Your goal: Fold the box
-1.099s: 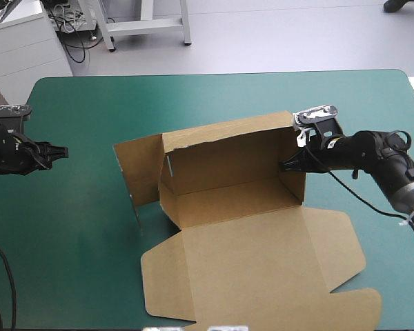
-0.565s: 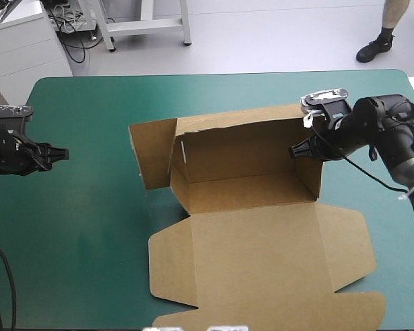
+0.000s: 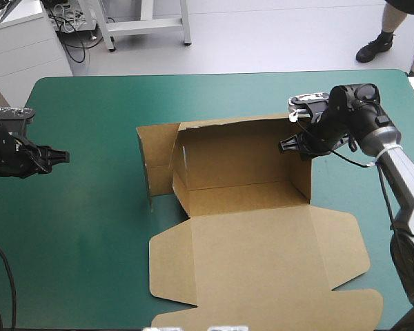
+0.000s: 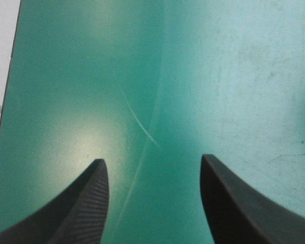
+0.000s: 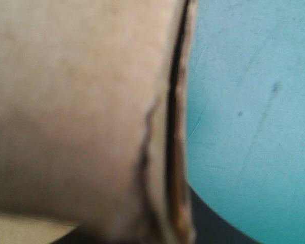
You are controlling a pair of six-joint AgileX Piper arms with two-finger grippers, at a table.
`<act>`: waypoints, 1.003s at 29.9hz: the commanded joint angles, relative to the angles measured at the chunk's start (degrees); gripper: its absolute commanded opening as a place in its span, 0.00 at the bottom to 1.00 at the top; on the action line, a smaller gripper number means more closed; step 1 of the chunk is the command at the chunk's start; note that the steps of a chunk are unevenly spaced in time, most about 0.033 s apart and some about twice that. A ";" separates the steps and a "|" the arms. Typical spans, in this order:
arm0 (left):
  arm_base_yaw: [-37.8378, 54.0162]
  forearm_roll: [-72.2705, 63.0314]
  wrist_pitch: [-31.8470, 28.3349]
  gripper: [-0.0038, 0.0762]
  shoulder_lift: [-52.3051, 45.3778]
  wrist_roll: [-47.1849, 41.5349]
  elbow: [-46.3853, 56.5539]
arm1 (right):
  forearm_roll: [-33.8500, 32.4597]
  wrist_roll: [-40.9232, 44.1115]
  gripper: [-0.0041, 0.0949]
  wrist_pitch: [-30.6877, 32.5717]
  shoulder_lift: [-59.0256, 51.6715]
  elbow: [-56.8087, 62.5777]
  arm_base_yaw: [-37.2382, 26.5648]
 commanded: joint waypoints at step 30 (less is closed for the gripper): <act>-0.05 -0.22 -2.40 0.50 -1.89 0.00 -1.44 | -1.65 -1.76 0.76 1.47 5.75 -23.77 0.11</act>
